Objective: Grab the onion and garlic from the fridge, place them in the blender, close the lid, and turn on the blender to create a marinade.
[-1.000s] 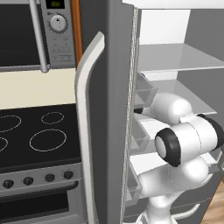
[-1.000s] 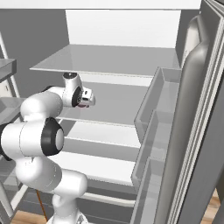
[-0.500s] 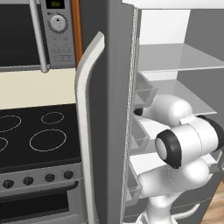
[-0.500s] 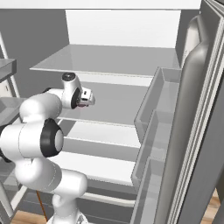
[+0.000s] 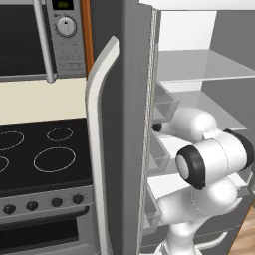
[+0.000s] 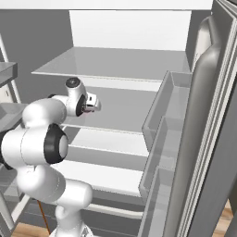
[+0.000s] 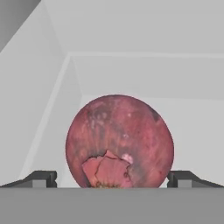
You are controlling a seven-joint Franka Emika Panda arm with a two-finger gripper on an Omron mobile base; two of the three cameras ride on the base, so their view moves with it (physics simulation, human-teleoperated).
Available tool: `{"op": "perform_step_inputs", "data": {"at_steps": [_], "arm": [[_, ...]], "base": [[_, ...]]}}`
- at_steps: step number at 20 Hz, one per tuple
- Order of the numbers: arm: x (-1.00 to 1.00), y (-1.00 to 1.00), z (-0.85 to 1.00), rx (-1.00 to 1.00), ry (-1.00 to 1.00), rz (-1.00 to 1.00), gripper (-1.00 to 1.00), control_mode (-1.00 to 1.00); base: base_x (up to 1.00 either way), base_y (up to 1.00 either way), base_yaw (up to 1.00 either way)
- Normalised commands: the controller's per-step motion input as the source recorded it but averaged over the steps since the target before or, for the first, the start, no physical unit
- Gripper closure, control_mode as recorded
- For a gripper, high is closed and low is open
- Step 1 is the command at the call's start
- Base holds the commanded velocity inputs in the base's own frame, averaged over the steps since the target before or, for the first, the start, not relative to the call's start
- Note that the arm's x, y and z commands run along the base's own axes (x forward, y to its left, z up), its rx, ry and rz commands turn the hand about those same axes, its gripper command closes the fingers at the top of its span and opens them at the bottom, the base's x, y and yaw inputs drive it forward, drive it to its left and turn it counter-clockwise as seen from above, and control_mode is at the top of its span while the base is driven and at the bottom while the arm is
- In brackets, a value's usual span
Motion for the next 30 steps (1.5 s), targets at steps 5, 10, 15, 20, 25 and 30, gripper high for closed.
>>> {"op": "perform_step_inputs", "data": {"at_steps": [5,10,15,20,25,30], "arm": [[0.27,0.01,0.00,0.00,0.00,-0.02,-1.00,-1.00],[0.23,0.04,0.00,0.00,0.00,-0.03,-1.00,-1.00],[0.03,0.02,0.00,0.00,-0.03,-0.01,-1.00,-1.00],[0.12,0.01,-0.06,0.00,-0.02,0.00,-1.00,-1.00],[0.15,0.00,-0.24,0.00,-0.01,0.00,1.00,-1.00],[0.02,0.00,-0.11,0.00,-0.02,0.00,1.00,-1.00]], "base": [[0.00,0.00,0.00],[0.00,0.00,0.00],[0.00,0.00,0.00],[0.00,0.00,0.00],[0.00,0.00,0.00],[0.00,0.00,0.00]]}}
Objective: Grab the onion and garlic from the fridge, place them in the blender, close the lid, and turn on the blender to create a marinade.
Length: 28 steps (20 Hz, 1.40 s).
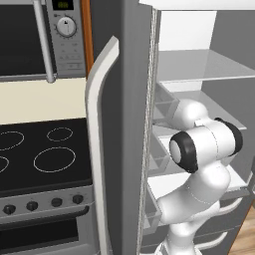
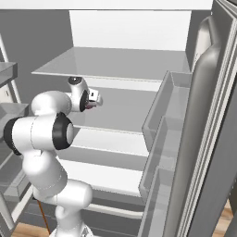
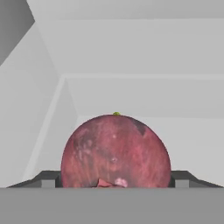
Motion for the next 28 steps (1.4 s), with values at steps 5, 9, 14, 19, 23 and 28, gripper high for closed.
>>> {"op": "perform_step_inputs", "data": {"at_steps": [5,9,14,19,23,28], "arm": [[-0.02,0.00,-0.04,0.00,-0.01,0.00,1.00,-1.00],[-0.36,0.00,-0.05,0.00,-0.06,0.00,1.00,-1.00],[-0.63,0.00,0.00,0.00,-0.16,0.00,1.00,-1.00],[-0.78,0.00,0.10,0.00,-0.21,-0.01,1.00,-1.00],[-0.98,-0.03,0.36,0.00,-0.14,-0.05,1.00,-1.00],[-1.00,-0.08,0.87,0.00,-0.01,-0.08,1.00,-1.00]], "base": [[0.00,0.00,0.00],[0.00,0.00,0.00],[0.00,0.00,0.00],[0.00,0.00,0.00],[0.00,0.00,0.00],[0.00,0.00,0.00]]}}
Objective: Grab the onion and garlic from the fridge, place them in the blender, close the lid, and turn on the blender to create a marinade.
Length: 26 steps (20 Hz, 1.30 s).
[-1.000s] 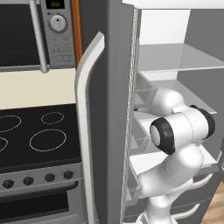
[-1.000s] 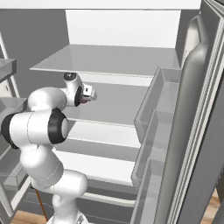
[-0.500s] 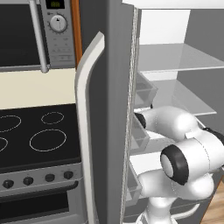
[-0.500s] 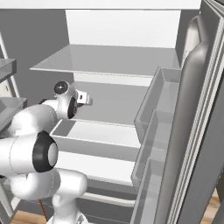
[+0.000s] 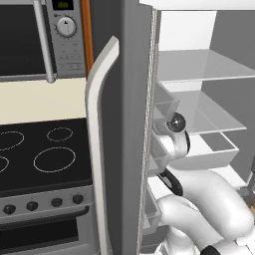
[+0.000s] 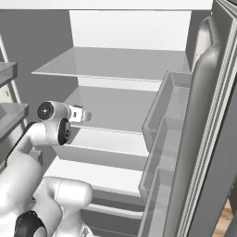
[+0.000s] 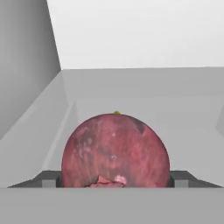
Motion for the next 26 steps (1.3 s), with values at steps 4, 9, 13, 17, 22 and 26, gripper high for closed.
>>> {"op": "perform_step_inputs", "data": {"at_steps": [4,9,13,17,22,26], "arm": [[-1.00,-0.15,1.00,0.01,0.11,-0.09,1.00,-1.00],[-1.00,-0.21,1.00,0.04,0.26,-0.08,1.00,-1.00],[-0.98,-0.26,0.97,0.03,0.41,-0.03,1.00,-1.00],[-0.68,-0.53,0.61,0.03,0.38,0.00,1.00,-1.00],[-0.36,-0.60,0.04,0.02,0.03,0.00,1.00,-1.00],[0.00,-0.03,0.00,0.00,0.00,0.00,1.00,-1.00]], "base": [[0.00,0.00,0.00],[0.00,0.00,0.00],[0.00,0.00,0.00],[0.00,0.00,0.00],[0.00,0.00,0.00],[0.00,0.00,0.00]]}}
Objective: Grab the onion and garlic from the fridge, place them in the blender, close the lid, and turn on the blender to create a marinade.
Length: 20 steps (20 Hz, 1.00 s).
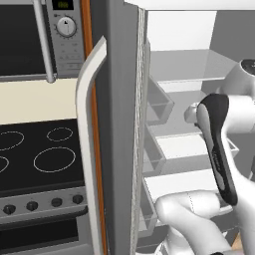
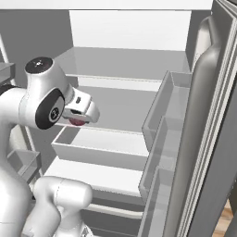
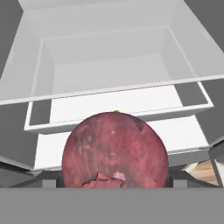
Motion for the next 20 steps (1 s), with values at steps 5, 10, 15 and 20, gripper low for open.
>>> {"op": "perform_step_inputs", "data": {"at_steps": [5,10,15,20], "arm": [[-0.47,0.00,0.00,0.00,0.00,0.00,1.00,-1.00],[0.00,0.00,0.00,0.00,0.00,0.00,1.00,1.00],[0.00,0.00,0.00,0.00,0.00,0.00,1.00,1.00],[0.00,0.00,0.00,0.00,0.00,0.00,1.00,1.00]], "base": [[0.00,0.00,0.00],[-1.00,0.00,0.00],[-1.00,0.05,0.02],[-0.83,0.90,0.20]]}}
